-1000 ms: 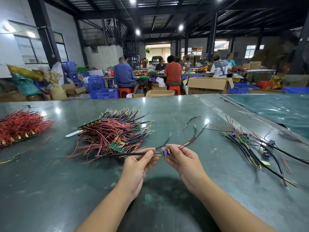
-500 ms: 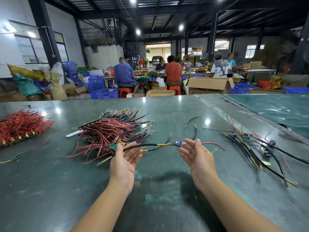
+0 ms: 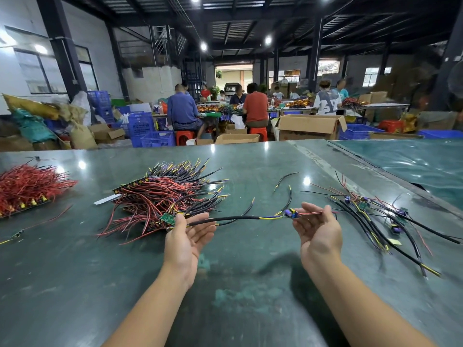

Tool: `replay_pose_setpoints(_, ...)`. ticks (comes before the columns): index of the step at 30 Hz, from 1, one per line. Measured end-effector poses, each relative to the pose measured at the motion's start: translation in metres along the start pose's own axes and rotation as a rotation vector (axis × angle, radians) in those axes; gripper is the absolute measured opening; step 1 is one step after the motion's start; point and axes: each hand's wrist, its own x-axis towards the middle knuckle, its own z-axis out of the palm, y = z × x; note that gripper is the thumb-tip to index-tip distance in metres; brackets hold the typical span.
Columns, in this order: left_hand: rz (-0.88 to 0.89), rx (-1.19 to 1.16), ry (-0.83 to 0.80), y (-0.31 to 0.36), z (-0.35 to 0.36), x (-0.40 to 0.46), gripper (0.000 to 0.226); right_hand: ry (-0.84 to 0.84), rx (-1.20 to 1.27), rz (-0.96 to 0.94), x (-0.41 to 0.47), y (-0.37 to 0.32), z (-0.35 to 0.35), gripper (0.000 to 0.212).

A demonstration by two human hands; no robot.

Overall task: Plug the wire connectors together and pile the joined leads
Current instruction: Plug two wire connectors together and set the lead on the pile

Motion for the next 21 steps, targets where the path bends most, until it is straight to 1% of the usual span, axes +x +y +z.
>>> replay_pose_setpoints(3,-0.002,0.023,-0.031,0.0,0.0,0.0,0.054,0.027,0.031,-0.005,-0.002,-0.005,0.0,0.05)
replay_pose_setpoints(6,-0.015,0.047,-0.076,-0.003,0.0,-0.003,0.05,0.104,0.05,0.014,-0.003,-0.011,0.006,0.049)
replay_pose_setpoints(9,-0.021,0.025,-0.075,-0.002,0.0,-0.004,0.05,0.236,0.113,0.006,0.011,-0.046,0.011,0.046)
replay_pose_setpoints(11,-0.027,0.001,-0.034,0.001,-0.002,-0.002,0.05,0.264,0.045,-0.013,0.025,-0.081,0.015,0.041)
replay_pose_setpoints(12,-0.03,-0.007,-0.015,0.002,-0.002,-0.001,0.048,0.244,-0.032,-0.02,0.032,-0.1,0.018,0.039)
replay_pose_setpoints(14,-0.034,-0.004,0.001,0.003,-0.001,0.001,0.044,0.139,-0.263,-0.008,0.046,-0.136,0.028,0.038)
replay_pose_setpoints(18,-0.037,0.018,-0.017,-0.001,0.005,-0.001,0.036,-0.105,-0.951,0.075,0.073,-0.185,0.063,0.048)
replay_pose_setpoints(19,-0.034,0.018,-0.019,-0.001,0.005,-0.001,0.035,-0.138,-1.083,0.105,0.079,-0.191,0.073,0.052)
replay_pose_setpoints(21,-0.027,0.007,-0.016,-0.001,0.004,-0.001,0.034,-0.164,-1.27,0.144,0.091,-0.194,0.089,0.057)
